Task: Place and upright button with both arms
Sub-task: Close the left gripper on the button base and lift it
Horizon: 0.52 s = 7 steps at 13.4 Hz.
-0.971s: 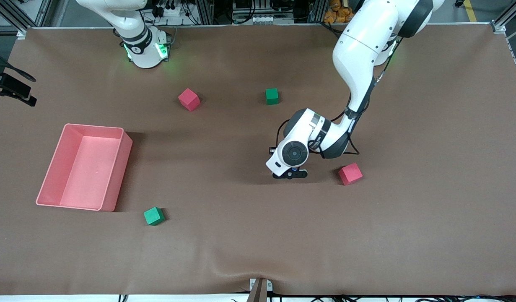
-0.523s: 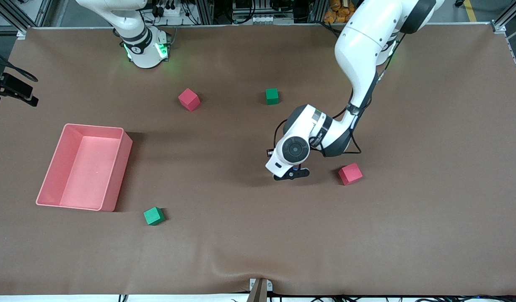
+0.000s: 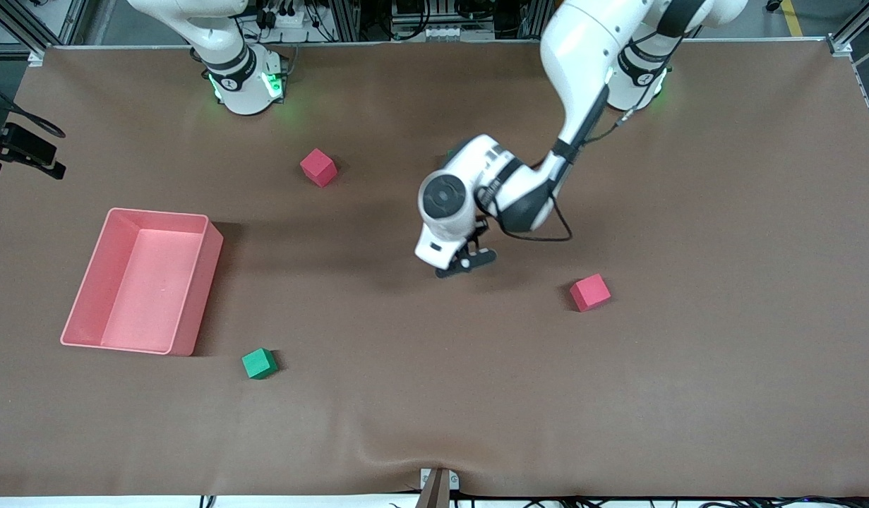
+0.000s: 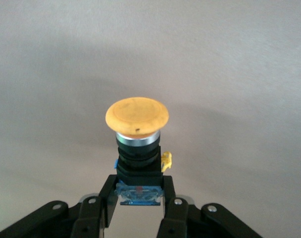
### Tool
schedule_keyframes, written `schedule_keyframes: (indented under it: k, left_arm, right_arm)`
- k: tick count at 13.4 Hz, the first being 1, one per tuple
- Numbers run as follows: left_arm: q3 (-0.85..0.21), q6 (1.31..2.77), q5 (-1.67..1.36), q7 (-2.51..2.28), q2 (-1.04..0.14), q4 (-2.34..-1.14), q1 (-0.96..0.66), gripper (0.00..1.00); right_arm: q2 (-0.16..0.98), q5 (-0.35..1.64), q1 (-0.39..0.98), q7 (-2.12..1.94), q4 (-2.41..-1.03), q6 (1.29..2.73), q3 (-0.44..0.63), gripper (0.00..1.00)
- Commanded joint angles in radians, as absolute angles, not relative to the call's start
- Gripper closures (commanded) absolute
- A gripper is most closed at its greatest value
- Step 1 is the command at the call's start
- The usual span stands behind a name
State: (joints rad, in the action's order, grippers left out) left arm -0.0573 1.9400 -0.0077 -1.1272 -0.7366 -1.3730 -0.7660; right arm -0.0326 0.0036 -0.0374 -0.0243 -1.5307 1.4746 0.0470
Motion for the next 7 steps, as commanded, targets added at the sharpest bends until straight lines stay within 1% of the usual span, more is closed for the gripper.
schedule_keyframes:
  k: [1, 4, 7]
  left_arm:
    - [-0.043, 1.928, 0.037, -1.250, -0.683, -1.384, -0.804, 0.99]
    - [-0.044, 1.928, 0.206, -1.541, -0.676, -1.384, -0.888, 0.98]
    - [-0.045, 1.928, 0.282, -1.637, -0.680, -1.384, -0.928, 0.98]
  right_arm:
    - [-0.031, -0.006, -0.034, -0.011, -1.522, 1.474, 0.048, 0.00]
    - [-0.035, -0.002, -0.025, -0.011, -1.522, 1.468, 0.046, 0.00]
    - [-0.037, -0.002, -0.025, -0.011, -1.522, 1.463, 0.048, 0.00]
